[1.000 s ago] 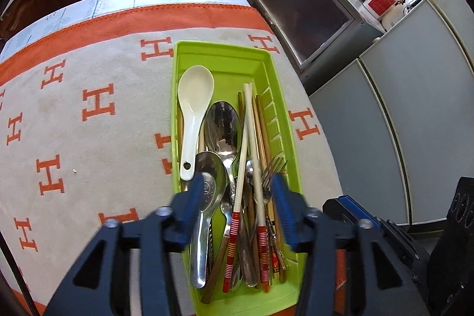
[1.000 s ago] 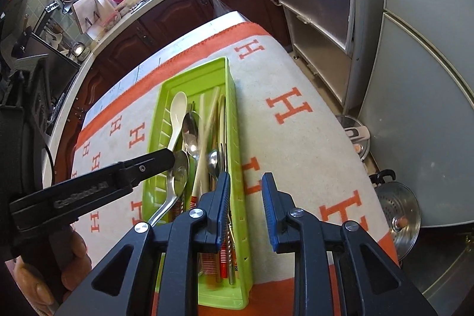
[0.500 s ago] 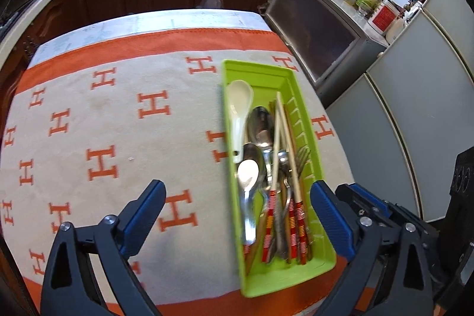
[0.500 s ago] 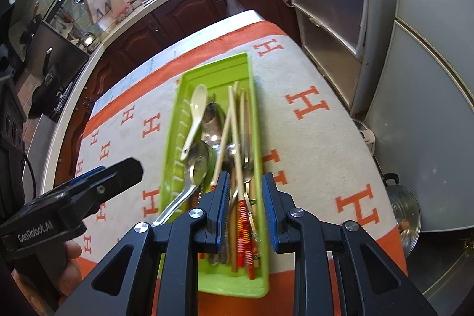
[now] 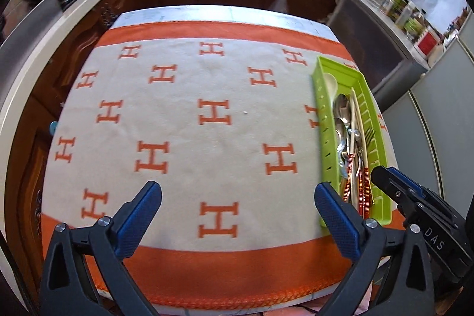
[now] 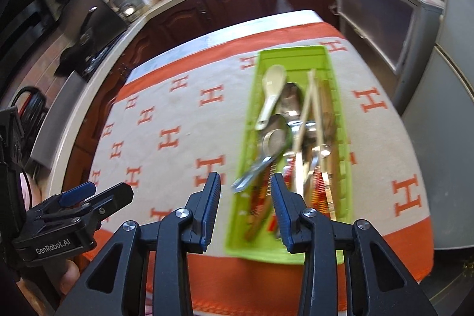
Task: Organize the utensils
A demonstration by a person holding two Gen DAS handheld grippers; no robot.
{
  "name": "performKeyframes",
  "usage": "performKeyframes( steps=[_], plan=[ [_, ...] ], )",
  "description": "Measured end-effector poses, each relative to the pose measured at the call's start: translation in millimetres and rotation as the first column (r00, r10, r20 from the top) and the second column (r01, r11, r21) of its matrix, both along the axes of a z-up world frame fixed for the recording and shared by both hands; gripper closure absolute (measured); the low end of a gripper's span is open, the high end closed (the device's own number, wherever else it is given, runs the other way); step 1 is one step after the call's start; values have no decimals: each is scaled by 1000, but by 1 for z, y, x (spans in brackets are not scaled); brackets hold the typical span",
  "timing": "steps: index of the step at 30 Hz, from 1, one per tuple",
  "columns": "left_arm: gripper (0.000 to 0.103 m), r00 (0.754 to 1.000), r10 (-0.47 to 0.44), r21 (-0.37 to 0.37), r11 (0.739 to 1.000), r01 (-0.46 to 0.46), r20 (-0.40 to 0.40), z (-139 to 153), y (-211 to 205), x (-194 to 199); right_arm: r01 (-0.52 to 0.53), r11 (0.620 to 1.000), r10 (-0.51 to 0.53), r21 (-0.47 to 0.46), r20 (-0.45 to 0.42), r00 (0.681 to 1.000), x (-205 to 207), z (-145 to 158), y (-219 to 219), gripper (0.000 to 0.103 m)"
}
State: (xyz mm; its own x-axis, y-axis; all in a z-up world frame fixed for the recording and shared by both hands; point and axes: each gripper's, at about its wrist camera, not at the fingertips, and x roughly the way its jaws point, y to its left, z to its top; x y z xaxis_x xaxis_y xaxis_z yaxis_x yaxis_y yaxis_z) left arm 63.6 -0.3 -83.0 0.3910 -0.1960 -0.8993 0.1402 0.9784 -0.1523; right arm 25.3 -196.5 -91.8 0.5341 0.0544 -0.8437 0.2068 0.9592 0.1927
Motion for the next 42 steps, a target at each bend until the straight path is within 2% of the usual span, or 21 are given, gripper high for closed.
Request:
performKeyframes(
  steps=[3, 7, 9, 15, 18, 21, 29, 42],
  plan=[
    [1, 998, 39, 32, 999, -41, 47, 9, 18, -11, -41, 999, 41, -26, 13, 999, -4, 8, 23, 64],
    [1, 991, 55, 77, 995, -64, 119, 27, 28, -27, -88, 995, 91, -53, 59, 994, -12, 26, 47, 50],
    [1, 987, 83, 93, 991, -97, 140, 35, 35, -32, -104, 992, 110, -66, 85, 990, -16, 37, 58, 48],
    [1, 974, 123, 96, 985, -143, 192, 54, 44, -39, -146, 983, 161, -109, 143, 977, -26, 69, 85, 45],
    [1, 964, 129, 123, 979, -161, 235, 60, 44, -45, -151, 980, 174, -133, 187, 967, -35, 84, 95, 38],
    [1, 959, 137, 110, 980, -168, 248, 63, 46, -48, -147, 976, 180, -163, 212, 961, -42, 92, 104, 35],
    [1, 947, 156, 110, 975, -193, 281, 66, 48, -54, -161, 971, 197, -176, 209, 958, -53, 94, 114, 35],
    [1, 952, 143, 115, 977, -180, 271, 61, 45, -57, -151, 975, 182, -163, 194, 964, -47, 84, 109, 34]
  ],
)
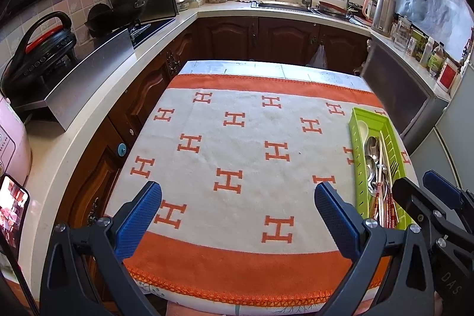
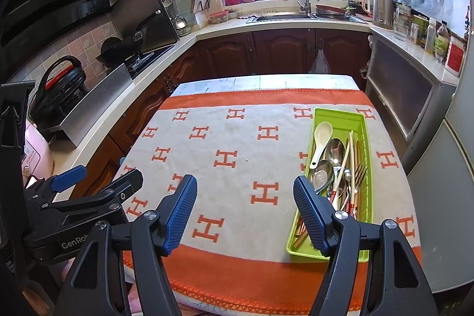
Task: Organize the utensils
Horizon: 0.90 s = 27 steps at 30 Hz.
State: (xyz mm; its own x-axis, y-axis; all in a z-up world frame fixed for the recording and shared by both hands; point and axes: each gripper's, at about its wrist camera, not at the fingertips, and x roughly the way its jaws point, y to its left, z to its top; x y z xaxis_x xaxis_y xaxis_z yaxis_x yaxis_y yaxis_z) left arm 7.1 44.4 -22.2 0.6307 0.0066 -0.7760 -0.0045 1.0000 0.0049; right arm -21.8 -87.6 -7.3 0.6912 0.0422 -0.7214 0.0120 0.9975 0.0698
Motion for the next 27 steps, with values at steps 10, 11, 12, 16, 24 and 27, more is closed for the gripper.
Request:
performKeyframes(
  steps=[10, 11, 12, 16, 24, 27],
  plan=[
    [1, 1000, -4, -4, 1000, 4, -1, -1, 1, 1, 5, 1000, -5, 3, -14, 1000, 4, -9, -1, 34],
    [1, 1000, -3, -5, 1000, 3, -1, -1, 2, 1, 6, 1000, -5, 3, -14, 1000, 4, -9, -1, 34],
    [1, 1000, -3, -7, 1000, 3, -2, -2, 2, 1, 6, 1000, -6, 4, -15, 1000, 4, -10, -1, 34],
    [1, 1000, 1, -9, 1000, -1, -6, -3, 2, 1, 4, 1000, -4, 5, -20, 1000, 5, -13, -1, 34],
    [1, 1000, 4, -12, 1000, -4, -9, -4, 1, -1, 9, 1000, -8, 10, -28, 1000, 6, -17, 0, 34],
    [1, 1000, 5, -13, 1000, -5, -13, -7, 0, -1, 8, 1000, -8, 11, -33, 999, 6, -18, 0, 34]
  ],
)
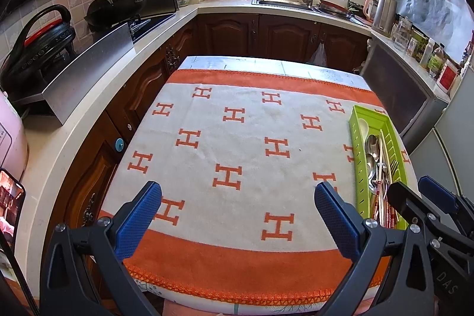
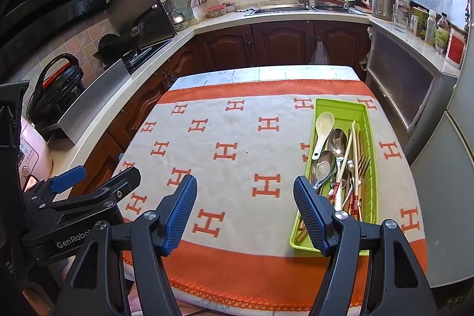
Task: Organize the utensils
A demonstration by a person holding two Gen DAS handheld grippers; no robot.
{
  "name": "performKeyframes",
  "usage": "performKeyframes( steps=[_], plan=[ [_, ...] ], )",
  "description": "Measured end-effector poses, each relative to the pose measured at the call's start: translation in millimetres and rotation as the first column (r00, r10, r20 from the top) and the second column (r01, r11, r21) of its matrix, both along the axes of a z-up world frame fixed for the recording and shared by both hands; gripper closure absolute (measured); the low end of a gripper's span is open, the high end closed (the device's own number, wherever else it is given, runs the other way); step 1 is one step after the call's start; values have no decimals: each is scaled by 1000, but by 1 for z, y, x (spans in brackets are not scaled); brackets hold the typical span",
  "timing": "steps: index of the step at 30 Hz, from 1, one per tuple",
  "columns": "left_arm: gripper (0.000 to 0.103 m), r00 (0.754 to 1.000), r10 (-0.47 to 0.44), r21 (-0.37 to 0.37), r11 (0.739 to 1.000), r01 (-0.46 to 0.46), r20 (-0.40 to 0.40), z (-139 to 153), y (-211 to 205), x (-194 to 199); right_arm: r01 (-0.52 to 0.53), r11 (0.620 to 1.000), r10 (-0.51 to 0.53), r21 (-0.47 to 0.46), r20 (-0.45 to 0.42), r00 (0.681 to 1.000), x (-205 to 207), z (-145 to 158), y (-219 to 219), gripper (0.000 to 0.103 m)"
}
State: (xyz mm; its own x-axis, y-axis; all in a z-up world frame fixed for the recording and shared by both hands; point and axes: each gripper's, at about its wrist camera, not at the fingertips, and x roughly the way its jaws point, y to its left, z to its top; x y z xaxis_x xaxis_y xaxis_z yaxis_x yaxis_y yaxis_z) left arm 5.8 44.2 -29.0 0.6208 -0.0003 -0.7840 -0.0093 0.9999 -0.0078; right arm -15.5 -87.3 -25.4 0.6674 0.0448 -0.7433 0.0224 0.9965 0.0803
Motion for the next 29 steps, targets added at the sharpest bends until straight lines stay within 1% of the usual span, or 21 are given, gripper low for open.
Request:
performKeyframes(
  steps=[22, 29],
  plan=[
    [1, 1000, -11, -16, 1000, 11, -19, -7, 4, 3, 7, 1000, -7, -2, -26, 1000, 3, -9, 3, 34],
    [1, 1000, -5, -38, 999, 3, -31, -13, 10, 7, 6, 1000, -7, -18, -45, 999, 11, -14, 11, 34]
  ],
)
